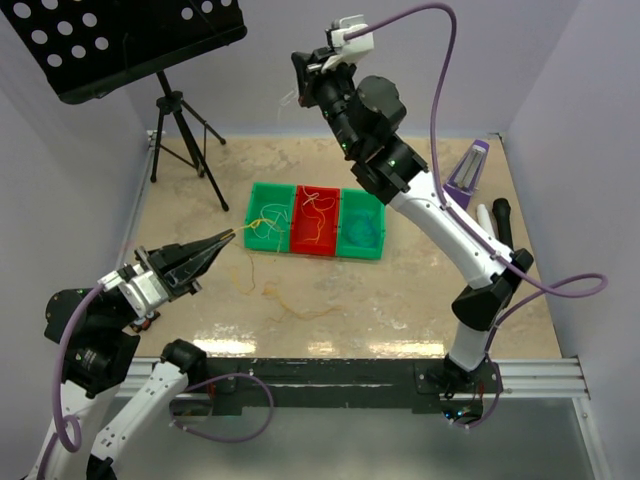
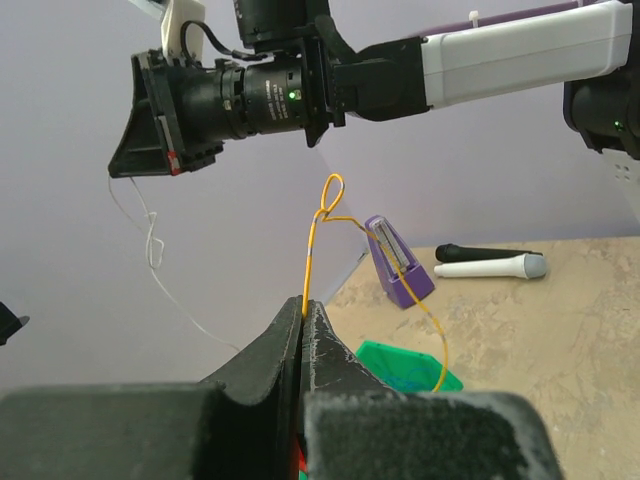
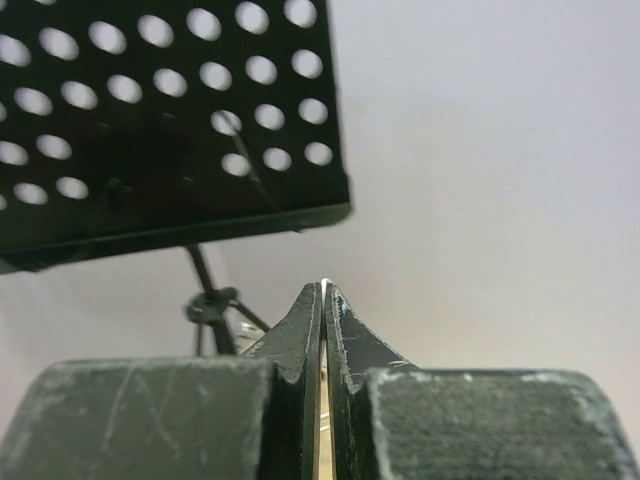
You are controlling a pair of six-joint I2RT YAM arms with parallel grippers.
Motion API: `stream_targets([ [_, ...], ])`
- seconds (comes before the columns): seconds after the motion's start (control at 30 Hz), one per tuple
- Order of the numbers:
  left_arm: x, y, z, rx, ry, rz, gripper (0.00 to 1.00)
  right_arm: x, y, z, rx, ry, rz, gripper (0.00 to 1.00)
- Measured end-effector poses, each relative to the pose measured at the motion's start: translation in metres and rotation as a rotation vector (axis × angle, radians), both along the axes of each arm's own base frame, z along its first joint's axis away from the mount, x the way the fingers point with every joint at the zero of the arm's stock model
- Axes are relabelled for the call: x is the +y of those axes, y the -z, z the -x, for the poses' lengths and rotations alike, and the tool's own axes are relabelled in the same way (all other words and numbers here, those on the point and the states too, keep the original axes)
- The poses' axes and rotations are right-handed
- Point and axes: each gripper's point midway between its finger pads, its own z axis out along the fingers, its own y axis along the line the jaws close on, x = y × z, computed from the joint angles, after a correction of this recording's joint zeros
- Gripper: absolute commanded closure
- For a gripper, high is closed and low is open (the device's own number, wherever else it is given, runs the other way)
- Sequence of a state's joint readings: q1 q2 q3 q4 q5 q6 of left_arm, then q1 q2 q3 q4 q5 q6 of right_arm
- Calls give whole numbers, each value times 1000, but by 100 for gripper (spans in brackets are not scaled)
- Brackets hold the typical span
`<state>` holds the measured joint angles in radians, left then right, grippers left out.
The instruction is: Untangle the cables
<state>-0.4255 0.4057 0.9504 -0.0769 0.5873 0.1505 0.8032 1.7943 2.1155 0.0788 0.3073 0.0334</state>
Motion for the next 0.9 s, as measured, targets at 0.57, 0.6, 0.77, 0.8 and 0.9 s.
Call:
stream_targets([
  [0.57,0,0,1,-3,3,0,100,-48,196,-90,317,285,327,100],
  [0.6,0,0,1,-3,3,0,100,-49,191,-90,309,292,324,100],
  [0.77,0,0,2,-4,7,-2,100,-58,126,-87,214,323,265,100],
  [0.8,0,0,2,-4,7,-2,100,-61,108,-85,186,332,244,100],
  [0.9,0,0,2,-4,7,-2,100,-73,64,-75,114,356,190,100],
])
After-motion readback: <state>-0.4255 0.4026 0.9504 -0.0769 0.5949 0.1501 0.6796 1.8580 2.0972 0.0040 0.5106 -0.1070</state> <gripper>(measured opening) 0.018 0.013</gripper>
